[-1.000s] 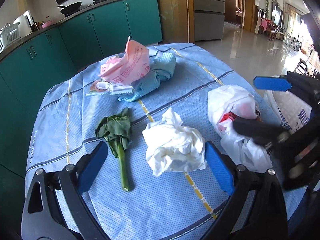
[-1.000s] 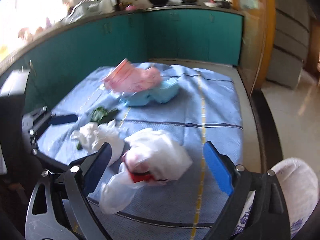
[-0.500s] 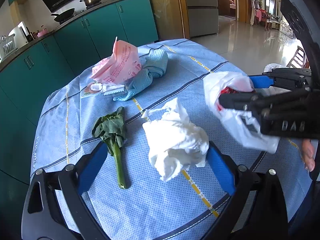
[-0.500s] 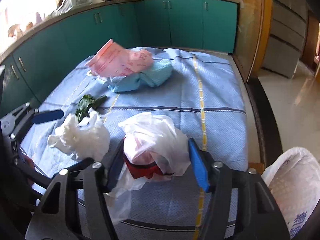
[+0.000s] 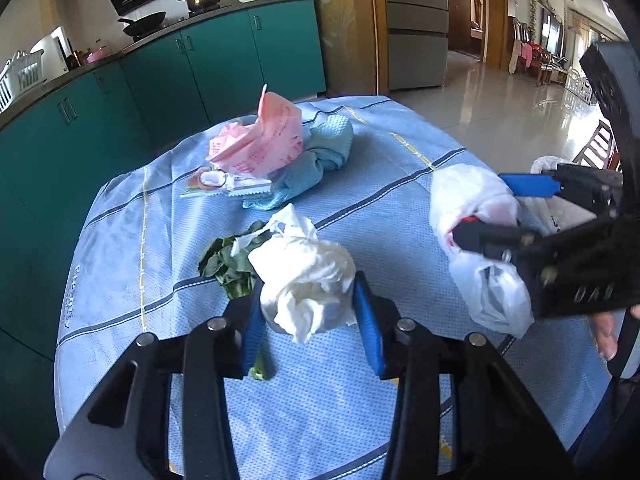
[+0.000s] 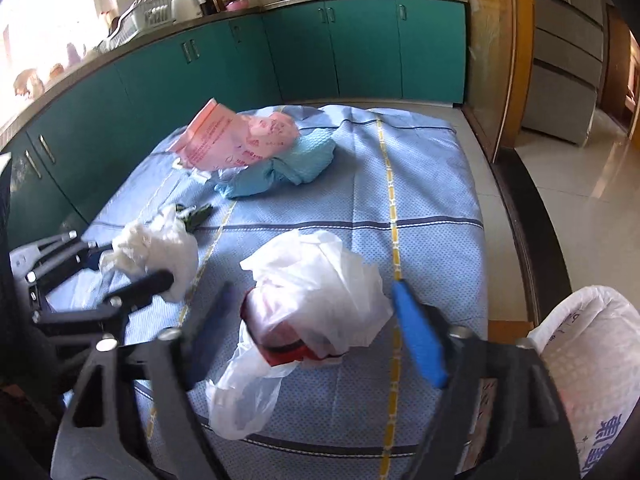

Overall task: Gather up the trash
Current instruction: 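Grasp the white plastic bag with the right tool while the left tool grasps the white tissue, then carry tissue and white bag over the white bin and open both tools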

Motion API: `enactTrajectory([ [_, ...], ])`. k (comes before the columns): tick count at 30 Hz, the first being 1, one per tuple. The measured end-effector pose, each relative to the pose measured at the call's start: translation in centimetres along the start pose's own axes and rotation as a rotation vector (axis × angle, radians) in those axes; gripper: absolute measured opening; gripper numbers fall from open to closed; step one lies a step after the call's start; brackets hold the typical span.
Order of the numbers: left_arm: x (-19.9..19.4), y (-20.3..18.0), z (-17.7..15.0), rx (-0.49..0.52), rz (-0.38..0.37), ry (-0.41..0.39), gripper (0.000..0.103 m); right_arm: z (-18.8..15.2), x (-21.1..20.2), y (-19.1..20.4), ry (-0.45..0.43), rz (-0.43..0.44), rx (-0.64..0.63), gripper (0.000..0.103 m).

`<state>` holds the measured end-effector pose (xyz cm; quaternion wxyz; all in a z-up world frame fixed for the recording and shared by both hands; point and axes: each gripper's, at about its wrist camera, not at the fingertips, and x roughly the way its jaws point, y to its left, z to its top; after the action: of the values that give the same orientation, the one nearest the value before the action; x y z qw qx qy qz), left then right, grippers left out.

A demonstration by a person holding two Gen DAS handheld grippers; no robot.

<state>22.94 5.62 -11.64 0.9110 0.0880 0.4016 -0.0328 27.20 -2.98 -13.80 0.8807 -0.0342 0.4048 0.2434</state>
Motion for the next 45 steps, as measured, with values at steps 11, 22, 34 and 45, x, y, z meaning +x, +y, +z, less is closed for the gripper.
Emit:
enactTrajectory([
  [11,0.6,0.1,-0.1,-0.019,0.001,0.029,0.075,-0.7,1.8,1.3,0.024,-0.047,-0.043,0.081],
  [22,1.2,0.2,-0.1,-0.009,0.021,0.024,0.050,-0.8,1.9,1.4,0.037,-0.037,-0.039,0.061],
  [34,-3.9,1.2,0.9,-0.092,0.017,-0.141,0.043,-0.3,-1.8,0.9,-0.074,-0.006,-0.008,0.051],
  [45,-7.1,-3.2,3.0,-0.099,0.007,-0.273,0.043,-2.2,-8.2,-3.5,-0.171,-0.133,0.063,0.051],
])
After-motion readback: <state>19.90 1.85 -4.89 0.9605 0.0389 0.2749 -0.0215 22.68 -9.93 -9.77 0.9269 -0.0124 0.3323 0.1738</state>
